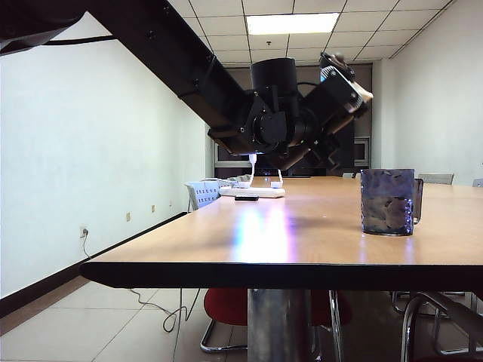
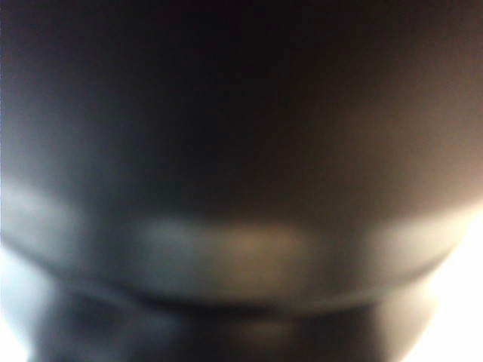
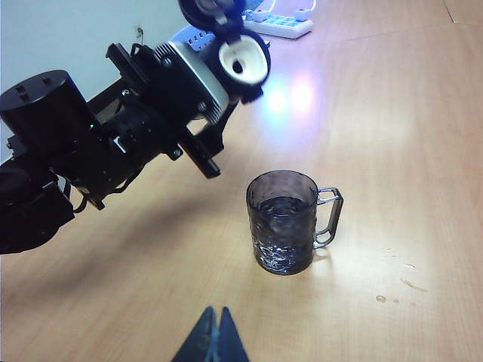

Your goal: Pick up the black thermos cup, pour some water from it into the cup, and then put the thermos cup back on the table.

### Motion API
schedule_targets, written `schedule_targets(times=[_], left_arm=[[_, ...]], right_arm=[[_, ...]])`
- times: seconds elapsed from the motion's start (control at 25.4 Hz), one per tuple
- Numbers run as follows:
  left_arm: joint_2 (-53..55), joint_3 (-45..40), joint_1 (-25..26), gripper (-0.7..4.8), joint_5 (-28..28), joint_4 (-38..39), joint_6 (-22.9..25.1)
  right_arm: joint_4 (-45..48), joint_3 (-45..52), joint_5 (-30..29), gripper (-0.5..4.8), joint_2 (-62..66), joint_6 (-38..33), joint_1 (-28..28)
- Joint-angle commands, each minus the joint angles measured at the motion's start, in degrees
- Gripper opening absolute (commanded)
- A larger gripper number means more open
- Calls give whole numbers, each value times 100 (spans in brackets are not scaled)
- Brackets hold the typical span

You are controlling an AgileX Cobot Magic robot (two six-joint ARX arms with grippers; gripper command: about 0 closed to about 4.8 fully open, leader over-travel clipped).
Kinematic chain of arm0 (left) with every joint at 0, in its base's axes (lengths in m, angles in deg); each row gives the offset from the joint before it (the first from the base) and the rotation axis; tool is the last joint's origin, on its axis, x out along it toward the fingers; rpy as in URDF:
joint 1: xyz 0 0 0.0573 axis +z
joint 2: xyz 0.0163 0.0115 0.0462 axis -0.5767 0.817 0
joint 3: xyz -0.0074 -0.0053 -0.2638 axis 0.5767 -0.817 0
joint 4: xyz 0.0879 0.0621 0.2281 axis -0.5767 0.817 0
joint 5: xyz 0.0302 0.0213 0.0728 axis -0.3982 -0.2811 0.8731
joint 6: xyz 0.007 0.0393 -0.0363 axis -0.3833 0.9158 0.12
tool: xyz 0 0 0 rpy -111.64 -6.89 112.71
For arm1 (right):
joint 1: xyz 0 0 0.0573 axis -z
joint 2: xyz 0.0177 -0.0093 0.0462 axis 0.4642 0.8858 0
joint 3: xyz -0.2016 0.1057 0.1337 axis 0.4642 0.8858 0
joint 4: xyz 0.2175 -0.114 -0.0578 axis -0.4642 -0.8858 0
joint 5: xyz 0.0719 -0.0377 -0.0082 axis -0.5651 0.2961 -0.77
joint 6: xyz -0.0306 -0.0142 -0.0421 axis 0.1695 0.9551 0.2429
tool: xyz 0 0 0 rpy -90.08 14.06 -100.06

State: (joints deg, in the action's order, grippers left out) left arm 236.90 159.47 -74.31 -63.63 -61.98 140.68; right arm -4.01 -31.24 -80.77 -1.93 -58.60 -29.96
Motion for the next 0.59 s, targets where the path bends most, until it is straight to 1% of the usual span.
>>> schedule_targets(times=[0.04,0.08,0.12,0.16,0.24,0.28,0.31,0.39,0.43,0.47,0.59], left_arm=[[-181,87,20,121,173,-356,-885],[-238,87,68,121,245,-330,-1241],[-273,87,116,121,251,-323,-1486],[-319,87,234,121,306,-317,-1978],[-323,87,380,121,358,-299,-2435],[-326,85,492,121,372,-260,-3005],[-328,85,568,121,369,-199,-3386],[-328,85,623,121,308,-28,-3801],[-328,85,654,121,306,153,-4177],[-328,85,664,121,310,284,-4413],[-328,85,697,121,286,599,-4459]], right_arm=[[61,-31,2,-1,-7,2,4],[63,-31,15,-1,-4,2,2],[61,-31,15,-1,0,2,2],[61,-31,13,-1,2,0,2],[61,-31,13,-1,2,2,2],[61,-31,13,-1,2,2,2],[79,-31,13,-1,20,2,2],[151,-31,13,-1,31,2,2],[205,-31,13,-1,31,2,2],[210,-31,13,-1,31,2,2],[212,-31,13,-1,31,2,2]])
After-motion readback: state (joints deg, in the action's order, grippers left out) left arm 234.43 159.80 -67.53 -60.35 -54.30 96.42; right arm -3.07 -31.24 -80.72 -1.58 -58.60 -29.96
